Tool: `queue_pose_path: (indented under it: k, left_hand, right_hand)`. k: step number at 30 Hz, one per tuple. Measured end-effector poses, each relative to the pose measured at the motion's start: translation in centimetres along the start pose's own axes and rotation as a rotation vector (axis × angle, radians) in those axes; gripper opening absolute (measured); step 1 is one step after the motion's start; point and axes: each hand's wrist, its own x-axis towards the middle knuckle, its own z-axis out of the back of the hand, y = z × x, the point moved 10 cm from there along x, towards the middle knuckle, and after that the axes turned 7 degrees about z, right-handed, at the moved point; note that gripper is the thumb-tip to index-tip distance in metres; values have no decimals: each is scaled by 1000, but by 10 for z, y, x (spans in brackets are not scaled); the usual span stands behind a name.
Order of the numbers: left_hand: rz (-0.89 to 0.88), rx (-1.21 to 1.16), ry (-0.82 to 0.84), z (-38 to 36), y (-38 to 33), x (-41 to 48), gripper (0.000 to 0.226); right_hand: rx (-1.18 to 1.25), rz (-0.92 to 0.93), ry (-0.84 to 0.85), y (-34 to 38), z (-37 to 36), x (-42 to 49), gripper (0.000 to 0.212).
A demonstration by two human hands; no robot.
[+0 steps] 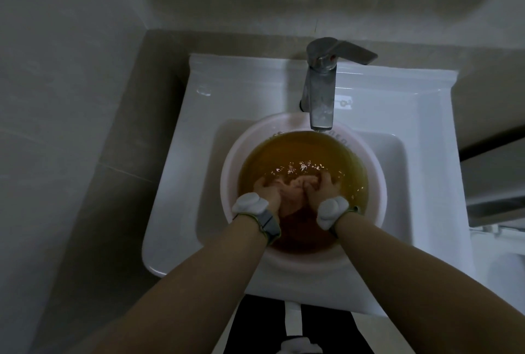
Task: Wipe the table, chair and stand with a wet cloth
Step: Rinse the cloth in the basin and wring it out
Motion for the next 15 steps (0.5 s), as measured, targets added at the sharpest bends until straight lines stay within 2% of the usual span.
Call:
queue_pose_path:
  k: [1, 3, 5, 7, 10, 13, 15]
  left_hand:
    - [35, 2, -6, 0, 10, 21, 52]
    - [101, 84, 100, -8, 19, 17, 48]
    - [55, 221, 150, -10, 6, -25, 46]
    - [87, 193, 177, -11, 4, -29, 47]
    - [126, 161, 187, -8, -7, -25, 51]
    - [71, 183, 239, -12, -20, -31, 34]
    - [67, 190, 253, -14, -18, -33, 32]
  right_hand:
    - [114, -4, 67, 1, -12, 0, 59]
    - [326, 74, 141, 16, -25, -6, 60]
    - [515, 152, 147, 35, -24, -17, 49]
    - [589, 219, 147, 53, -21, -31, 37]
    - [489, 364, 154, 78, -18, -55, 27]
    - [380, 500, 109, 93, -10, -69, 24]
    - [230, 548, 62, 96, -5, -69, 30]
